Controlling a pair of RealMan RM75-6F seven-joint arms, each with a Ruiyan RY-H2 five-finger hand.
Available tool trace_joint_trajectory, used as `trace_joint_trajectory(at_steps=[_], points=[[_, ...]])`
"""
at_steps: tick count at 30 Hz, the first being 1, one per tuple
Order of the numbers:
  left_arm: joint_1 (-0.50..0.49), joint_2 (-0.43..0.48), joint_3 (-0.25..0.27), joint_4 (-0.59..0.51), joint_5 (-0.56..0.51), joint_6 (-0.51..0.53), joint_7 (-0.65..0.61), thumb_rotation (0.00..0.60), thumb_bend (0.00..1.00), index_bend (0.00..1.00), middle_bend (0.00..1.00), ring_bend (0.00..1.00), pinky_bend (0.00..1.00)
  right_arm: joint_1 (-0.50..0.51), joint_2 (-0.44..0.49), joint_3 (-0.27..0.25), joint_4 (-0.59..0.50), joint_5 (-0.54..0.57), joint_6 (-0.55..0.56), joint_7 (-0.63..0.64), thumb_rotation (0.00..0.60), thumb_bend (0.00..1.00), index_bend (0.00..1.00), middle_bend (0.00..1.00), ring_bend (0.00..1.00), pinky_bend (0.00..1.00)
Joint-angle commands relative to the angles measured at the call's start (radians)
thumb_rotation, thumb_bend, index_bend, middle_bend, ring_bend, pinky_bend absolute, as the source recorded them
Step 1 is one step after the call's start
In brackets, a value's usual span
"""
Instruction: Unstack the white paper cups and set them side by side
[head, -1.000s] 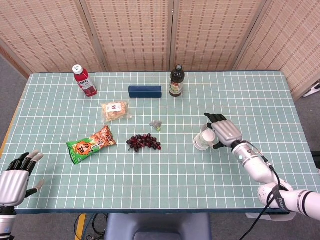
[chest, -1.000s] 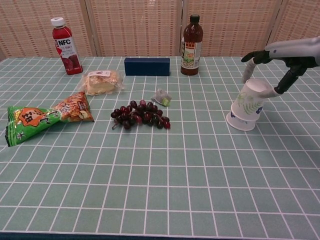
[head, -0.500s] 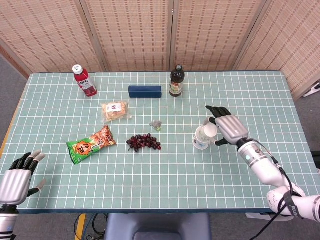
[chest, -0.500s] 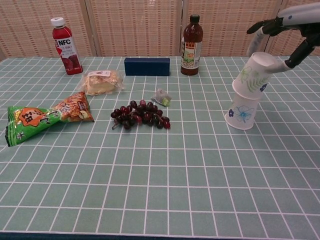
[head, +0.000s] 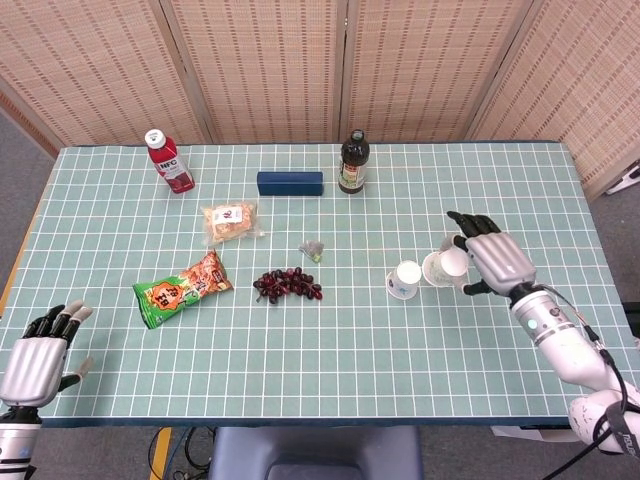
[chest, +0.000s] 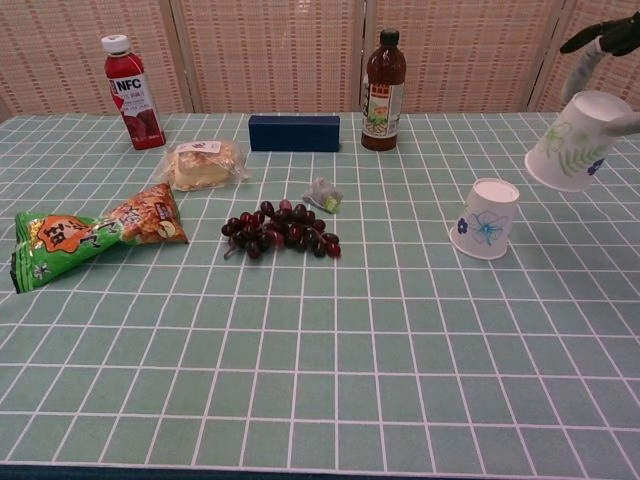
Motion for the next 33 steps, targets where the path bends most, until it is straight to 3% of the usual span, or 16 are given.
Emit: trace_joint_trajectory(at_steps=[1, 12, 22, 33], points=[[-0.002, -0.003, -0.001, 0.002, -0.004, -0.004, 0.006, 0.600, 0.26, 0.23, 0.17, 0.14, 0.22, -0.017, -0.004, -0.020, 0.041, -0.003, -0.022, 0.022, 0.600, 0.36, 0.41, 0.03, 0.00, 0.00], [-0.001, -0.002, -0.003, -0.001, -0.009, 0.002, 0.004, 0.600, 0.26, 0.23, 0.17, 0.14, 0.22, -0.016, -0.115, -0.031, 0.216, -0.040, -0.111, 0.120, 0.600, 0.36, 0.41, 0.03, 0.00, 0.00], [0.008, 0.009, 0.001, -0.011, 0.006, 0.026, -0.010, 0.600, 0.26, 0.23, 0.17, 0.14, 0.22, 0.019, -0.237, -0.026, 0.351, -0.052, -0.163, 0.133, 0.600, 0.36, 0.41, 0.03, 0.00, 0.00], [0.013, 0.012, 0.003, -0.015, 0.013, 0.035, -0.010, 0.600, 0.26, 0.23, 0.17, 0.14, 0.22, 0.033, -0.296, -0.024, 0.423, -0.059, -0.186, 0.146, 0.600, 0.36, 0.41, 0.03, 0.00, 0.00]])
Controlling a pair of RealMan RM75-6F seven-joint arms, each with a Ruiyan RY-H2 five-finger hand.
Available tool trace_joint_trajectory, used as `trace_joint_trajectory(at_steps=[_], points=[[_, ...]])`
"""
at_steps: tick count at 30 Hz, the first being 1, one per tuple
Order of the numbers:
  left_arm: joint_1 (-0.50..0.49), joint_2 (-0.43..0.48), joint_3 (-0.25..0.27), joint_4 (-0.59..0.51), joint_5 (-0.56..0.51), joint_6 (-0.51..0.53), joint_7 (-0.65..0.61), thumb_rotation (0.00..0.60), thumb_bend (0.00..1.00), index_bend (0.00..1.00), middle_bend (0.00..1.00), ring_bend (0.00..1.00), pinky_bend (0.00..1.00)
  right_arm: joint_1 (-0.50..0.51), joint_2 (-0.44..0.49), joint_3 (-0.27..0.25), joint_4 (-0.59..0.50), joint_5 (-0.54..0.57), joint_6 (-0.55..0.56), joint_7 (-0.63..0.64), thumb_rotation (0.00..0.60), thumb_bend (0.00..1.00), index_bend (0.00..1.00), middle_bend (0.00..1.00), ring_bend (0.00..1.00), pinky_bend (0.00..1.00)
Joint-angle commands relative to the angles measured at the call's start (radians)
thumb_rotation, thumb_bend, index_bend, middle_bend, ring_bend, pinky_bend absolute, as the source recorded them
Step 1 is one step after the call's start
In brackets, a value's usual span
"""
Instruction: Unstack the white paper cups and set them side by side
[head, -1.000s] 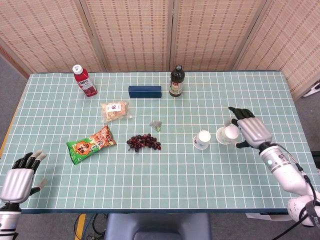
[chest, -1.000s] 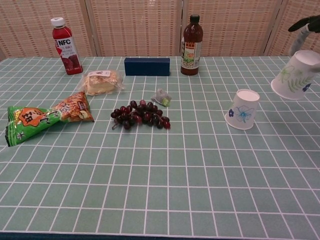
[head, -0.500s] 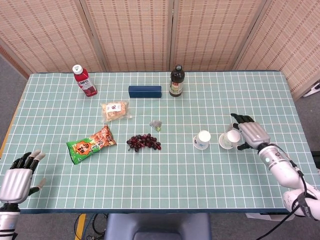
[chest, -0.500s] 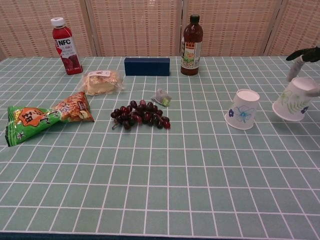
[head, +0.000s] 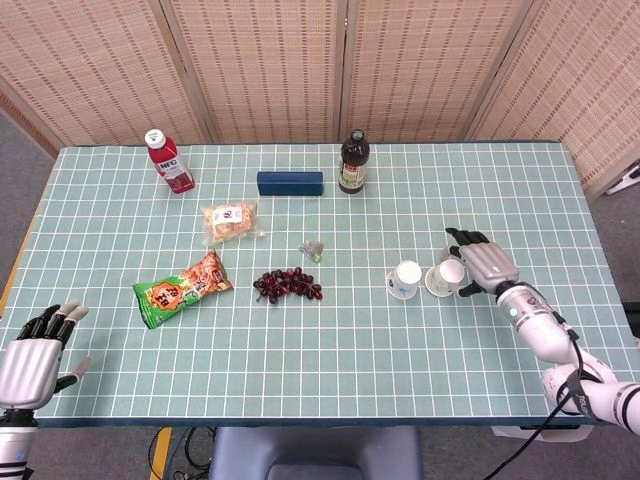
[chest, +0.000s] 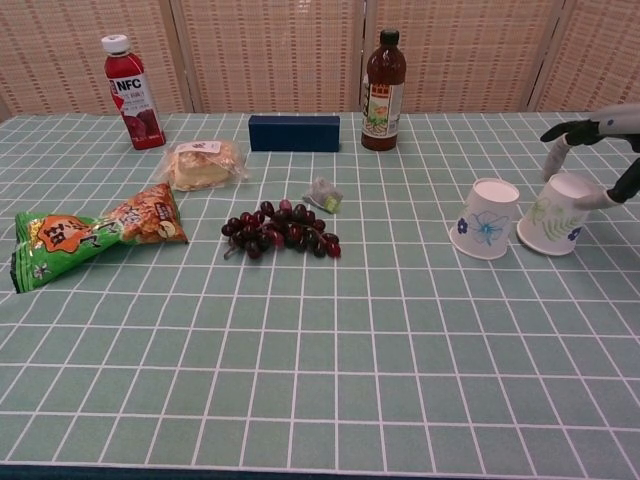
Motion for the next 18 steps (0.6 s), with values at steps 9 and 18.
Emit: trace_joint_trajectory(at_steps=[9, 18], points=[[-0.001, -0.001, -0.001, 0.002, 0.000, -0.001, 0.000, 0.600, 0.26, 0.23, 0.17, 0.14, 0.22, 0.005, -0.001, -0.003, 0.016, 0.002, -0.025, 0.005, 0.600, 0.31, 0.06, 0.00, 0.00, 0.00], [-0.002, -0.002, -0.001, 0.004, -0.003, -0.005, 0.002, 0.600, 0.26, 0.23, 0.17, 0.14, 0.22, -0.012, 0.073, 0.012, -0.074, -0.017, 0.010, 0.023, 0.600, 0.30, 0.00, 0.00, 0.00, 0.00]])
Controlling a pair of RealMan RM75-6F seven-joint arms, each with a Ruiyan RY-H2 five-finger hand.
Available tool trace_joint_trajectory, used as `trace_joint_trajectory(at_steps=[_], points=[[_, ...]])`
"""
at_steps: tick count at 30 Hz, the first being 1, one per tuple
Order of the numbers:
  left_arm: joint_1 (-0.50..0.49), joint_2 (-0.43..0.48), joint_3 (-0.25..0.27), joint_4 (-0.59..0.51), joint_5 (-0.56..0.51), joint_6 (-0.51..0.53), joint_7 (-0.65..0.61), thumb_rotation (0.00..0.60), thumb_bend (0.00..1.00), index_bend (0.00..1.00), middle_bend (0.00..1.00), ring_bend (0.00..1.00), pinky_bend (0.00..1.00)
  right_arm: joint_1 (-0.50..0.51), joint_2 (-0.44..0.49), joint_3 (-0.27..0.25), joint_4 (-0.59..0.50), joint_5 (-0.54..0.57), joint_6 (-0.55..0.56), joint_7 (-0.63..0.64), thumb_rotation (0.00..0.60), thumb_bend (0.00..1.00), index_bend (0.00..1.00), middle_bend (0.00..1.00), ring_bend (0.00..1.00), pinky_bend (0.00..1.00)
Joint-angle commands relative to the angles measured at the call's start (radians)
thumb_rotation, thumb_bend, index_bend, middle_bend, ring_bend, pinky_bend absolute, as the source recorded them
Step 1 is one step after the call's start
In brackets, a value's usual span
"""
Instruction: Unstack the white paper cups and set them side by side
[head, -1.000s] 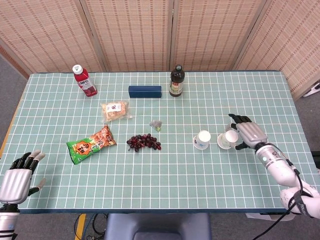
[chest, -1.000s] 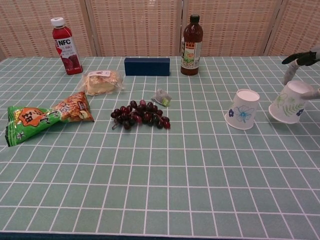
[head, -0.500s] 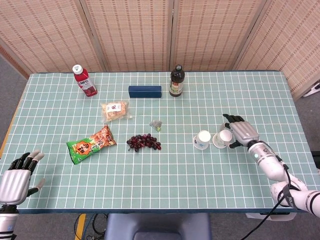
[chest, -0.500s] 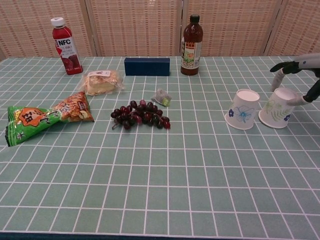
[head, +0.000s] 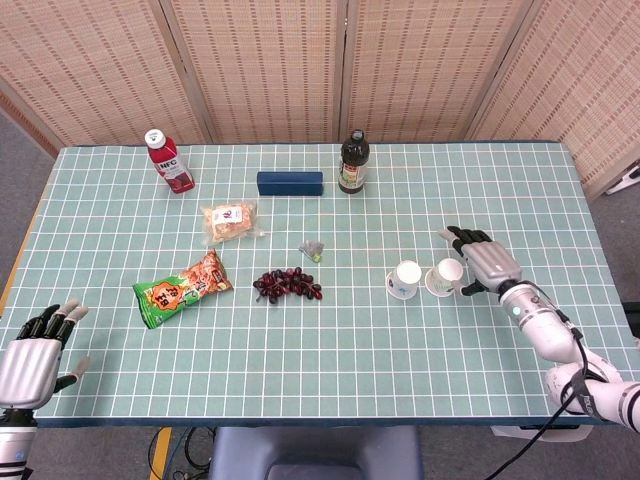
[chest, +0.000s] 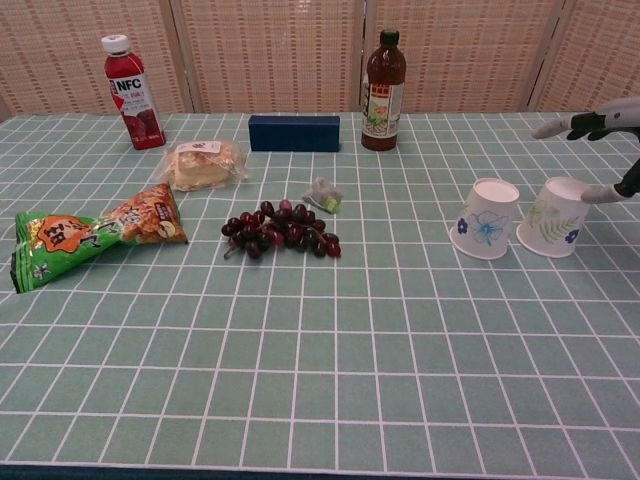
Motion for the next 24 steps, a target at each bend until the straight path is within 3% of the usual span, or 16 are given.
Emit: trace_joint_trajectory(at_steps=[1, 8, 12, 17, 24], points=[[-0.001, -0.001, 0.000, 0.001, -0.001, -0.002, 0.002, 0.600, 0.26, 0.23, 0.17, 0.14, 0.22, -0.012, 0.051, 0.007, -0.062, -0.011, 0.020, 0.008, 0.600, 0.30, 0.00, 0.00, 0.00, 0.00], [-0.005, -0.005, -0.004, 0.005, -0.016, -0.015, 0.009, 0.600, 0.26, 0.23, 0.17, 0.14, 0.22, -0.100, 0.240, 0.007, -0.286, -0.073, 0.161, 0.012, 0.600, 0.29, 0.00, 0.00, 0.00, 0.00], [-0.006, -0.004, -0.012, 0.001, -0.037, -0.024, 0.005, 0.600, 0.26, 0.23, 0.17, 0.14, 0.22, -0.194, 0.287, -0.027, -0.335, -0.173, 0.288, 0.045, 0.600, 0.29, 0.00, 0.00, 0.00, 0.00], [-0.014, -0.002, -0.017, 0.006, -0.056, -0.045, -0.002, 0.600, 0.26, 0.23, 0.17, 0.14, 0.22, -0.304, 0.267, -0.085, -0.292, -0.279, 0.441, 0.035, 0.600, 0.29, 0.00, 0.00, 0.00, 0.00], [-0.025, -0.002, -0.023, 0.021, -0.071, -0.066, -0.021, 0.600, 0.26, 0.23, 0.17, 0.14, 0.22, -0.410, 0.142, -0.116, -0.170, -0.274, 0.574, -0.074, 0.600, 0.29, 0.00, 0.00, 0.00, 0.00]])
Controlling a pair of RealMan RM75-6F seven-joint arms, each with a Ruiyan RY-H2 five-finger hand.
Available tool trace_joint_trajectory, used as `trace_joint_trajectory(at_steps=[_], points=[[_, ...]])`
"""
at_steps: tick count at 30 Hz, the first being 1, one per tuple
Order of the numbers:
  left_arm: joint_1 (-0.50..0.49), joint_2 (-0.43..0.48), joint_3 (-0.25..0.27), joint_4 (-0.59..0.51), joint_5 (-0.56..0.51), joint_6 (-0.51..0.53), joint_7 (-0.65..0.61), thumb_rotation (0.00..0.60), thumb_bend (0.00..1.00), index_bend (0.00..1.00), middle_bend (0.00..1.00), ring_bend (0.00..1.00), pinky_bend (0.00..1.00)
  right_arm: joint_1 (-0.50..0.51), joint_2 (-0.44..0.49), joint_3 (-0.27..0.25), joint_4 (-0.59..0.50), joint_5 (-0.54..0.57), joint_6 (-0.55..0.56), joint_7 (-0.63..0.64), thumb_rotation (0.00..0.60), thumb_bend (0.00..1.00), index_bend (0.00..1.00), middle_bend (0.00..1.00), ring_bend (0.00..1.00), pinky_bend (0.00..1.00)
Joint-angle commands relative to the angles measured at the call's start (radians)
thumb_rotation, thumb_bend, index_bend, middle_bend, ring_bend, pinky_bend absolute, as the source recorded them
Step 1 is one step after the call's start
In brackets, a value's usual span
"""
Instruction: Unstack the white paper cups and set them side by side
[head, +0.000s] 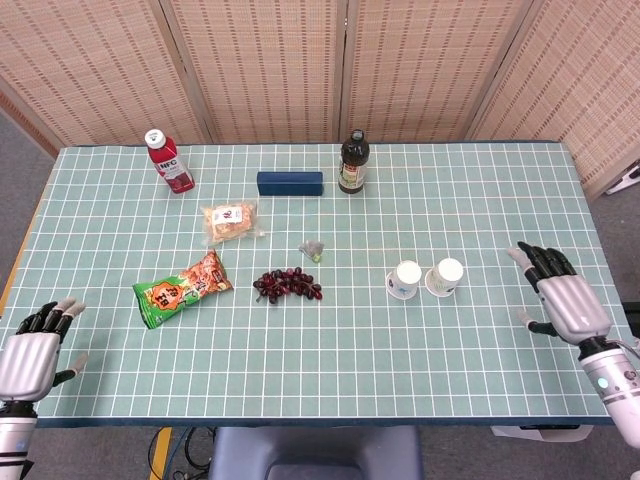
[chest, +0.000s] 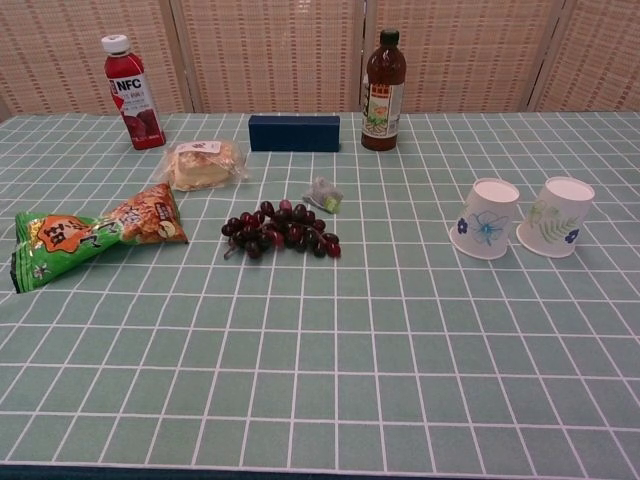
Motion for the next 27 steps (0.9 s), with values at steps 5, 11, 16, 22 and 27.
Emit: trace_joint_trajectory(at_steps=[5, 11, 16, 22, 27], points=[[-0.012, 0.005, -0.014, 0.020, -0.031, -0.027, -0.035, 0.600, 0.26, 0.23, 0.17, 0.14, 0.22, -0.098, -0.144, -0.023, 0.124, -0.015, 0.120, -0.068, 0.600, 0.29, 0.00, 0.00, 0.00, 0.00], [-0.015, 0.006, -0.019, 0.029, -0.037, -0.028, -0.050, 0.600, 0.26, 0.23, 0.17, 0.14, 0.22, -0.132, -0.187, -0.023, 0.171, -0.041, 0.172, -0.036, 0.600, 0.29, 0.00, 0.00, 0.00, 0.00], [-0.016, 0.006, -0.016, 0.027, -0.031, -0.026, -0.049, 0.600, 0.26, 0.23, 0.17, 0.14, 0.22, -0.149, -0.205, -0.020, 0.216, -0.059, 0.191, 0.018, 0.600, 0.29, 0.00, 0.00, 0.00, 0.00], [-0.019, 0.003, -0.013, 0.030, -0.024, -0.022, -0.041, 0.600, 0.26, 0.23, 0.17, 0.14, 0.22, -0.153, -0.206, -0.013, 0.228, -0.062, 0.187, 0.029, 0.600, 0.29, 0.00, 0.00, 0.00, 0.00], [-0.018, 0.005, -0.016, 0.036, -0.034, -0.023, -0.047, 0.600, 0.26, 0.23, 0.17, 0.14, 0.22, -0.143, -0.214, -0.006, 0.240, -0.046, 0.146, 0.033, 0.600, 0.29, 0.00, 0.00, 0.00, 0.00]])
